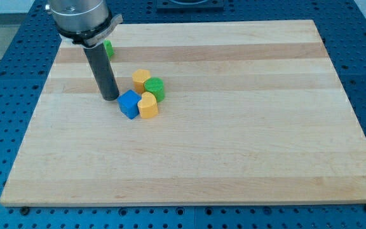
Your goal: Place the arm to the right of the green star
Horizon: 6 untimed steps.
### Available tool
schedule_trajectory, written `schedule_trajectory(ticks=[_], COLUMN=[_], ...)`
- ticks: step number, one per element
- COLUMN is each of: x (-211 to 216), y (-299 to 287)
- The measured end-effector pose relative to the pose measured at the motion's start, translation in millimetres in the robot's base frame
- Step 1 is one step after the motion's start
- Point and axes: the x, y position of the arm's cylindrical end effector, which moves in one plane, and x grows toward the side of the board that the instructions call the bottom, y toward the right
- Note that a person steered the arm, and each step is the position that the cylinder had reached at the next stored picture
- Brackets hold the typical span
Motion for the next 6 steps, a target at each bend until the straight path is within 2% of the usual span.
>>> schedule_trajectory(ticks=[4,6], x=[-125.4,-167.2], y=[19.0,-22.0])
